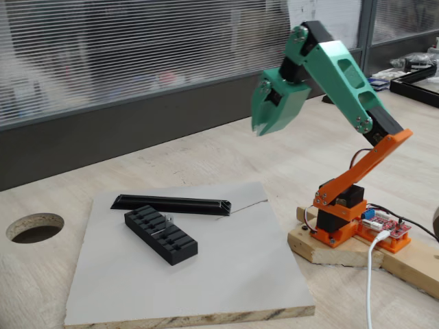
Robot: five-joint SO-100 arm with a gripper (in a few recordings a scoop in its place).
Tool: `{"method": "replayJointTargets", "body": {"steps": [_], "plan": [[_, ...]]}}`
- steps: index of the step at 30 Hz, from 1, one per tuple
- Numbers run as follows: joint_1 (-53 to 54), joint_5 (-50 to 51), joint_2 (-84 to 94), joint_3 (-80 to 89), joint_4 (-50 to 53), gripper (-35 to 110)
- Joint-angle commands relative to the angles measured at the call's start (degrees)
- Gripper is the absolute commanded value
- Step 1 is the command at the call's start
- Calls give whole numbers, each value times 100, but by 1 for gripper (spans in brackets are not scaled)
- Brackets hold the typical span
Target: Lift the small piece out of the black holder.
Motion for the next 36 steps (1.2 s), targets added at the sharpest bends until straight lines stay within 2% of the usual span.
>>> {"method": "replayJointTargets", "body": {"steps": [1, 8, 15, 19, 26, 36], "plan": [[-817, 932, -378, 9, 44, 9], [-2373, 3577, -826, -26, 44, 10], [-3138, 5027, -1406, -70, 18, 10], [-3155, 5194, -1986, -88, -132, 10], [-3164, 5168, -2145, 0, -1731, 10], [-3155, 5098, -2496, 18, -1934, 10]]}}
